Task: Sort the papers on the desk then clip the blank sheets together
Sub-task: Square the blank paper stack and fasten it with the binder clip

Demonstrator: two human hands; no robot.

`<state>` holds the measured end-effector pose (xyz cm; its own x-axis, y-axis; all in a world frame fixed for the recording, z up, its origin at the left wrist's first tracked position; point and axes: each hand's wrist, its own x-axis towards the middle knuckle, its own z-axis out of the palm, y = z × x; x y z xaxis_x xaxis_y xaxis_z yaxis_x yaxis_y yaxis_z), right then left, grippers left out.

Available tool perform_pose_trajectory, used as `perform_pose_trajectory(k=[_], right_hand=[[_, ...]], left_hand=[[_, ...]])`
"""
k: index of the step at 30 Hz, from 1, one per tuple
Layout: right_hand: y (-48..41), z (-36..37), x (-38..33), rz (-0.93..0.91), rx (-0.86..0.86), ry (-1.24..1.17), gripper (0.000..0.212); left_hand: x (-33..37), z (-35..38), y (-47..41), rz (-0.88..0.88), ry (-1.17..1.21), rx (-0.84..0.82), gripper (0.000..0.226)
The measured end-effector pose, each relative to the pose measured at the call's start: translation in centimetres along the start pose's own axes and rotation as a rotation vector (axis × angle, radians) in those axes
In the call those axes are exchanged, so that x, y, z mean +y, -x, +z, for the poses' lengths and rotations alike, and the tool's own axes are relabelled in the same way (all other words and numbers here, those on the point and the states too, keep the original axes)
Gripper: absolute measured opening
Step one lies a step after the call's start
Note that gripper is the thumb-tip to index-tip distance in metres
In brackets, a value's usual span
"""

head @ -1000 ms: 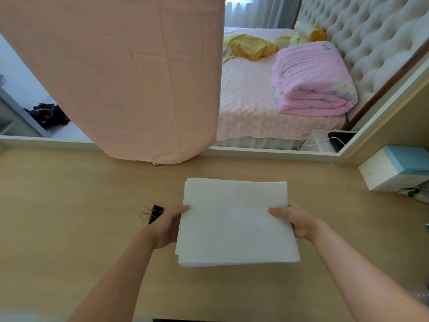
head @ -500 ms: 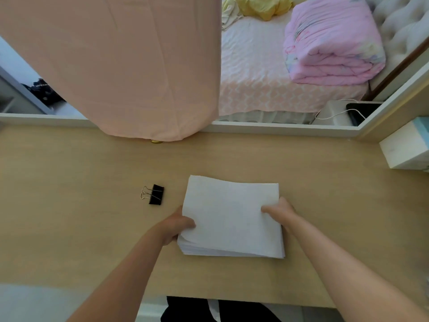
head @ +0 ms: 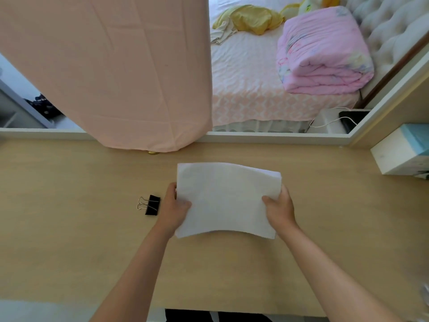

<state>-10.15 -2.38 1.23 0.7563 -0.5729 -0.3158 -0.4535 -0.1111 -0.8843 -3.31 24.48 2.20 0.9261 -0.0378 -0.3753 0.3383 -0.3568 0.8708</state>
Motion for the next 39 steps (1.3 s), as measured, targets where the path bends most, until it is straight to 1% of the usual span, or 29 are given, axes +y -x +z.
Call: perform_pose_trajectory(k=[2,4,6,9,11,12,14,17,19,21,24,27,30,33,36,39], right_hand=[[0.2,-0.2,-1.2,-0.092,0.033,-0.105,0.036],[0.4,-0.5,-1.7,-0.144,0.029,-0.181,0.041],[0.6,-1.0,-1.7,-0.161,-0.015,-0.21,0.04],[0.5,-2.4,-1.2,-0.168,-0.041,-0.172,0.036],[0.1,-3.1,-1.0,-0.161,-0.042,-0.181,0.042],[0.0,-3.2,-1.0,-0.161,-0.041,-0.182,0.045],[-0.1,-2.8,-0.9,-0.163,-0.041,-0.176,0.051],[0.1,-2.5,-0.5,-0.171,-0.026,-0.171,0.051],[-0.1,-2.8,-0.4,-0.187,-0.025,-0.174,0.044],[-0.1,-3.0,-0.5,-0.198,-0.026,-0.171,0.04],[0.1,-2.5,-0.3,-0.192,-0.018,-0.172,0.047],[0.1,-2.4,-0.4,-0.221,0.017,-0.177,0.042],[0.2,-2.0,-0.8,-0.231,0.045,-0.192,0.041],[0.2,-1.8,-0.7,-0.228,0.046,-0.188,0.04],[0.0,-2.1,-0.6,-0.255,0.045,-0.162,0.04],[-0.1,-2.1,-0.7,-0.304,0.04,-0.129,0.049]], left_hand=[[0.9,0.6,0.6,0.148,0.042,0.105,0.048],[1.3,1.5,1.3,0.239,0.104,0.152,0.057],[1.2,2.0,1.7,0.236,0.142,0.167,0.059],[0.9,1.3,1.6,0.215,0.134,0.104,0.067],[1.1,0.5,1.3,0.253,0.168,0.066,0.069],[1.5,0.4,1.4,0.286,0.185,0.07,0.066],[2.5,1.0,1.7,0.328,0.22,0.147,0.05],[3.8,2.6,1.7,0.25,0.34,0.316,0.023],[4.2,2.9,1.6,0.216,0.428,0.365,0.012],[4.3,2.9,1.6,0.228,0.452,0.371,0.012],[4.3,3.1,2.0,0.27,0.395,0.368,0.011],[4.4,3.0,1.9,0.232,0.4,0.405,0.009],[5.0,3.2,2.1,0.227,0.459,0.413,0.015],[5.8,3.5,2.0,0.14,0.513,0.468,0.015],[5.5,3.3,1.6,0.15,0.5,0.42,0.016],[5.3,3.1,1.7,0.212,0.478,0.387,0.018]])
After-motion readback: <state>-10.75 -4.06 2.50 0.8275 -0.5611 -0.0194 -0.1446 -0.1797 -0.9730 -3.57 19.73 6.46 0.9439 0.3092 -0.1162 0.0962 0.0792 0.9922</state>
